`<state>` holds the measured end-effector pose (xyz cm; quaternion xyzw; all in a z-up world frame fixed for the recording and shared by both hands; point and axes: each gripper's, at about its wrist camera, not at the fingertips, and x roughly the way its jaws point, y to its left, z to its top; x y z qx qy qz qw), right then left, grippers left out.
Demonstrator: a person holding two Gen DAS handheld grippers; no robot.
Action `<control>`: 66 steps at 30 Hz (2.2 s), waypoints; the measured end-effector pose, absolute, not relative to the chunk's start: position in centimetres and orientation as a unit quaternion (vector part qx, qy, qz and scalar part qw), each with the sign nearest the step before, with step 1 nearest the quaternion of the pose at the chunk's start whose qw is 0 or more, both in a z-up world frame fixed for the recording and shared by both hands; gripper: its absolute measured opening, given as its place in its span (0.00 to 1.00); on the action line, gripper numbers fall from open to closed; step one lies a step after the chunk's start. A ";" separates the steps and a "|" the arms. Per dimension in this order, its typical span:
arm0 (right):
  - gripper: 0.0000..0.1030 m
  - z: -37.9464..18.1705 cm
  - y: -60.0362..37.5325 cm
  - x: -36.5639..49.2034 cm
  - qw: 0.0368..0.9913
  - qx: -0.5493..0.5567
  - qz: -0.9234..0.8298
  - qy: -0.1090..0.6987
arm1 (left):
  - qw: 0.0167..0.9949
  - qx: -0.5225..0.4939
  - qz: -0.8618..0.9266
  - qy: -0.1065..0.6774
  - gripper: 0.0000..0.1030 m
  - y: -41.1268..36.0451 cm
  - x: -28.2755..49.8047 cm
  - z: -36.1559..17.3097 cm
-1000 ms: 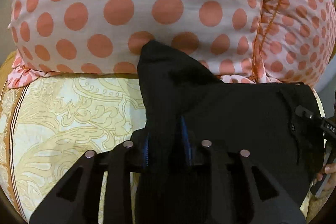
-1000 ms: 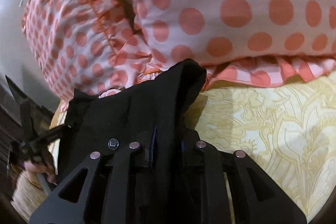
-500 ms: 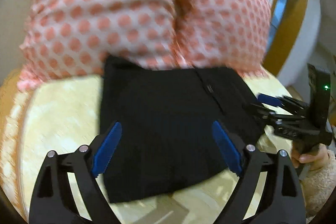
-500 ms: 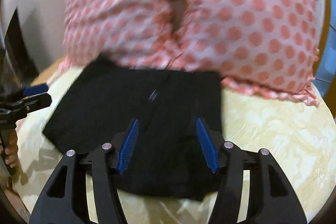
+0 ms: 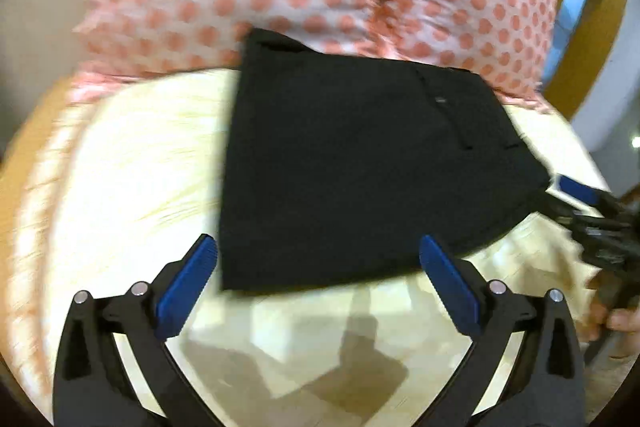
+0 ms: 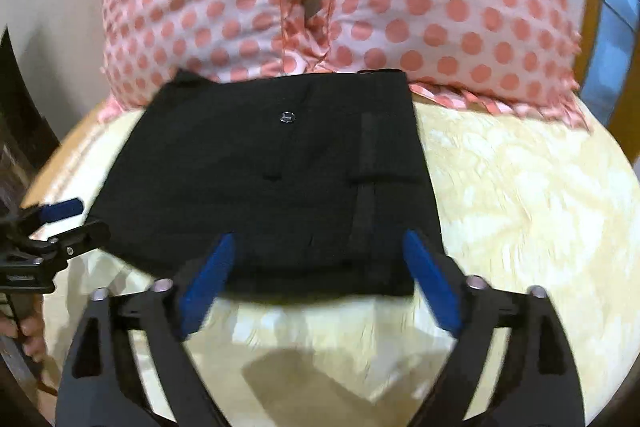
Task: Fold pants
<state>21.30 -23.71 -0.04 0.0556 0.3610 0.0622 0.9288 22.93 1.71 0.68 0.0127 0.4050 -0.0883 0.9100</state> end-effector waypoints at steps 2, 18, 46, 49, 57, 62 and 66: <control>0.96 -0.7 -23.1 19.0 0.929 0.052 0.066 0.359 | 0.913 0.021 -0.067 0.402 0.98 2.7 20.5 0.6; 0.96 -4.5 -19.0 13.5 0.922 0.022 0.044 0.385 | 0.910 0.006 -0.027 0.414 0.98 4.3 13.5 -3.4; 0.99 -5.5 -17.9 10.8 0.937 0.016 0.008 0.349 | 0.933 0.017 -0.011 0.361 0.98 3.9 10.6 -4.7; 0.99 -5.6 -17.9 10.7 0.939 0.016 0.008 0.345 | 0.935 0.018 -0.011 0.355 0.98 3.9 10.4 -4.8; 0.99 -5.7 -18.0 10.6 0.941 0.017 0.006 0.339 | 0.938 0.018 -0.012 0.347 0.98 3.9 10.3 -4.9; 0.99 -5.7 -18.0 10.6 0.941 0.017 0.005 0.338 | 0.939 0.019 -0.012 0.344 0.98 3.8 10.2 -4.9; 0.99 -5.7 -18.1 10.6 0.941 0.016 0.006 0.338 | 0.938 0.019 -0.012 0.345 0.98 3.9 10.2 -4.9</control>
